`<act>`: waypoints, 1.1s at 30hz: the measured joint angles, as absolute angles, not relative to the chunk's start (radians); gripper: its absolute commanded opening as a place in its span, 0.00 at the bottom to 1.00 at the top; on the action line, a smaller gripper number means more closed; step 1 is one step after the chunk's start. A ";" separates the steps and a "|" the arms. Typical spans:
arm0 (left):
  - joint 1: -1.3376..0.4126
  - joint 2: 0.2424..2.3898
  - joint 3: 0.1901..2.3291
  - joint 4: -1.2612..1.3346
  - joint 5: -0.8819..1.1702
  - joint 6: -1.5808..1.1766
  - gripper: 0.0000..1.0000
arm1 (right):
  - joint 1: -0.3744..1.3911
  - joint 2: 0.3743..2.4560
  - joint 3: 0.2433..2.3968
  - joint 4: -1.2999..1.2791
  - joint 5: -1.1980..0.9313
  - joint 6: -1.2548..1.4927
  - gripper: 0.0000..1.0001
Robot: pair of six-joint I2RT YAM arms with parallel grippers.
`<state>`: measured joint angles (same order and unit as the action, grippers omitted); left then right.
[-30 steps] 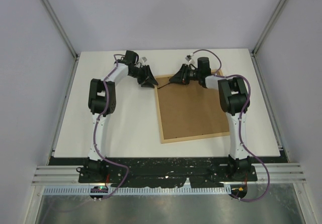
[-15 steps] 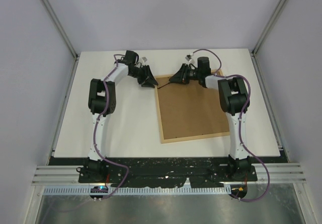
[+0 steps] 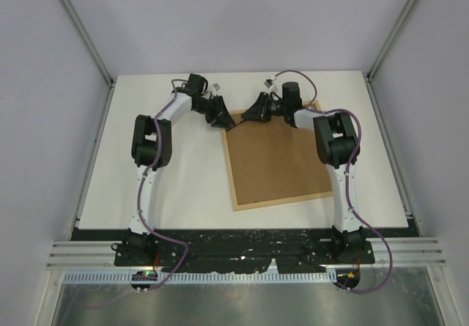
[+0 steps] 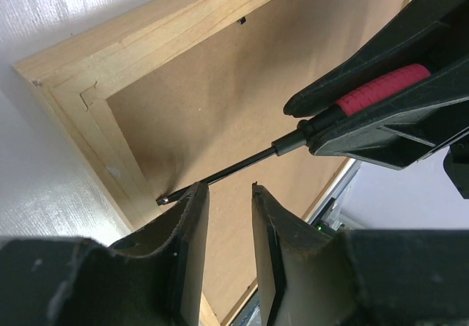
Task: Take the photo out of the frame
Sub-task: Release the photo frame item from the photo frame.
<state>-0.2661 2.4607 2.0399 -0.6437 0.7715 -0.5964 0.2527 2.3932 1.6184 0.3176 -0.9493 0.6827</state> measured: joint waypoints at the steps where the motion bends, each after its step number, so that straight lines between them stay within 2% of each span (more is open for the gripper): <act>1: -0.266 2.461 2.040 -0.643 0.772 -0.597 0.32 | 0.254 2.395 1.622 0.317 -0.949 0.682 0.08; 12: -0.263 2.461 2.044 -0.638 0.786 -0.609 0.30 | 0.277 2.394 1.685 0.210 -0.910 0.585 0.08; 20: -0.239 2.441 2.080 -0.643 0.802 -0.617 0.33 | 0.321 2.347 1.695 0.108 -0.836 0.495 0.08; 33: -0.156 2.239 2.085 -0.855 0.519 -0.393 0.31 | 0.416 2.289 1.734 -0.034 -0.695 0.363 0.08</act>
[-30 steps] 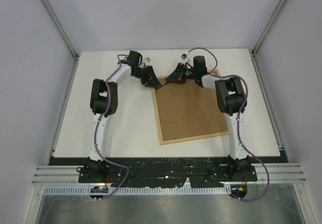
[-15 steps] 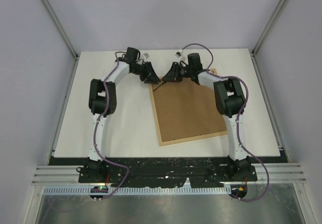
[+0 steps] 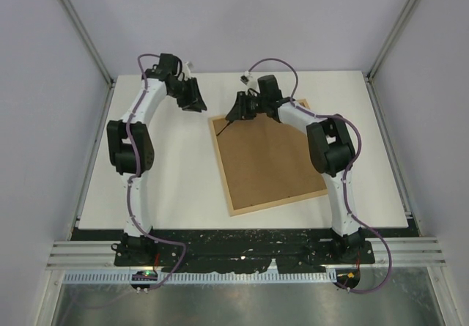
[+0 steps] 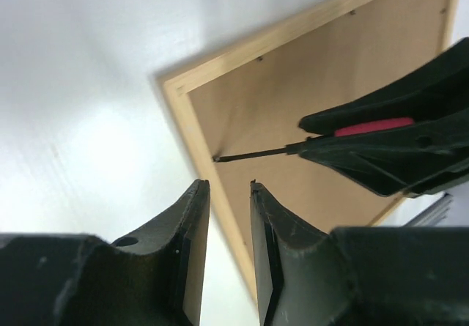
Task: Take the photo out of the frame
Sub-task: Release the photo frame item from the photo frame, then adjust the photo frame item on the photo frame.
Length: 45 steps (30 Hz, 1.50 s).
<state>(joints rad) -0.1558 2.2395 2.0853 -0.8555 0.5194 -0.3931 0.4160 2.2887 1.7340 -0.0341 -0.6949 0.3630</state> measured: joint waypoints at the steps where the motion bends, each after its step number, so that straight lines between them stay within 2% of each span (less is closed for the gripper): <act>1: -0.149 2.230 2.071 -0.865 0.500 -0.374 0.31 | 0.423 2.284 1.738 -0.044 -0.685 0.352 0.08; 15: -0.125 2.296 1.906 -0.958 0.430 -0.253 0.22 | 0.517 2.282 1.826 -0.150 -0.585 0.249 0.08; 28: -0.225 2.326 1.926 -0.979 0.441 -0.254 0.21 | 0.541 2.282 1.858 -0.179 -0.577 0.243 0.08; 30: -0.227 2.328 1.934 -0.987 0.439 -0.255 0.23 | 0.539 2.282 1.858 -0.181 -0.578 0.242 0.08; 36: -0.233 2.356 1.997 -1.007 0.426 -0.263 0.43 | 0.471 2.248 1.820 -0.201 -0.635 0.242 0.08; 39: -0.242 2.368 2.038 -1.011 0.405 -0.274 0.47 | 0.375 2.187 1.765 -0.210 -0.669 0.228 0.08; 45: -0.268 2.379 2.064 -1.015 0.361 -0.285 0.48 | 0.106 1.998 1.613 -0.217 -0.678 0.129 0.08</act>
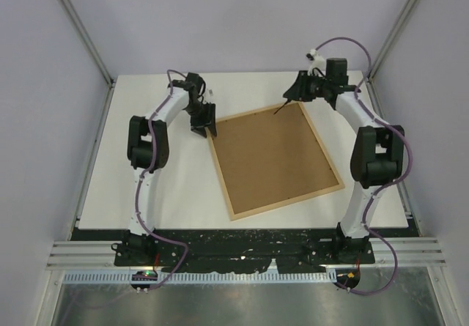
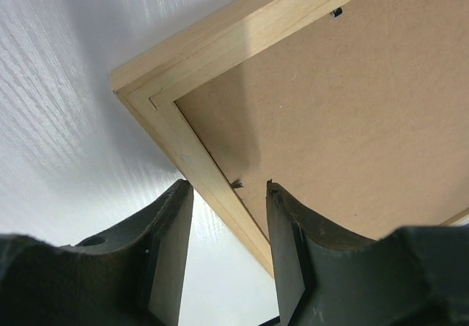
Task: Take the photo out of the frame
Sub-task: Adjust the photo frame item on the photo frame.
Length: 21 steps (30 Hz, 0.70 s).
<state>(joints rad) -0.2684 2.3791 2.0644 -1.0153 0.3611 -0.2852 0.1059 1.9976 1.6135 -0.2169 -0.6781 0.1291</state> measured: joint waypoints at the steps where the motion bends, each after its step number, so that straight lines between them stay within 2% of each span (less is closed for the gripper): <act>1: -0.273 2.379 2.064 -1.017 0.352 -0.287 0.48 | 0.067 1.964 1.585 -0.215 -0.678 0.120 0.08; 9: -0.323 2.379 2.042 -1.027 0.288 -0.313 0.49 | -0.136 1.761 1.320 -0.126 -0.609 0.034 0.08; 15: -0.339 2.384 2.061 -1.044 0.255 -0.316 0.47 | -0.167 1.745 1.243 -0.093 -0.451 -0.049 0.08; 21: -0.339 2.406 2.099 -1.061 0.224 -0.316 0.40 | -0.187 1.737 1.195 -0.118 -0.403 -0.097 0.08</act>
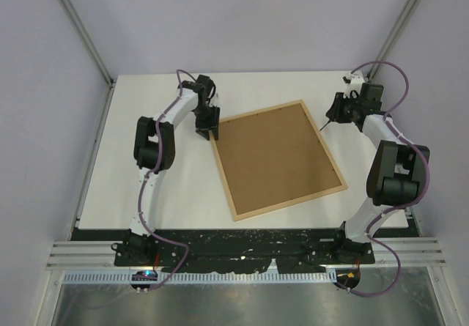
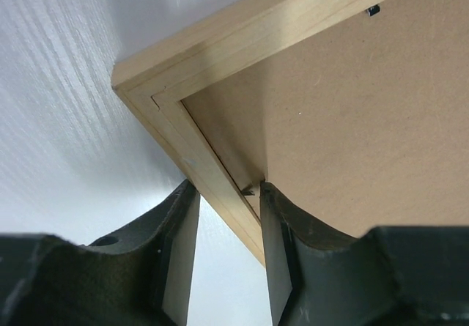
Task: Take the photo out of the frame
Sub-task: Adjust the photo frame item on the photo frame.
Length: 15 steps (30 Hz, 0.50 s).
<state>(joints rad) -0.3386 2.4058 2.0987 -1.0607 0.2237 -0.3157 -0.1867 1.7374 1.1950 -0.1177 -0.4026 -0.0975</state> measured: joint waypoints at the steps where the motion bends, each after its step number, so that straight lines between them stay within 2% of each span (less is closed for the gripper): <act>1: -0.339 2.408 2.105 -1.063 0.220 -0.316 0.38 | -0.193 1.736 1.195 -0.126 -0.403 -0.102 0.08; 7: -0.339 2.416 2.132 -1.072 0.197 -0.314 0.31 | -0.226 1.719 1.163 -0.188 -0.414 -0.126 0.08; 11: -0.338 2.425 2.153 -1.075 0.193 -0.311 0.31 | -0.229 1.676 1.126 -0.220 -0.417 -0.144 0.08; 15: -0.339 2.430 2.164 -1.076 0.194 -0.310 0.38 | -0.230 1.651 1.124 -0.244 -0.427 -0.164 0.08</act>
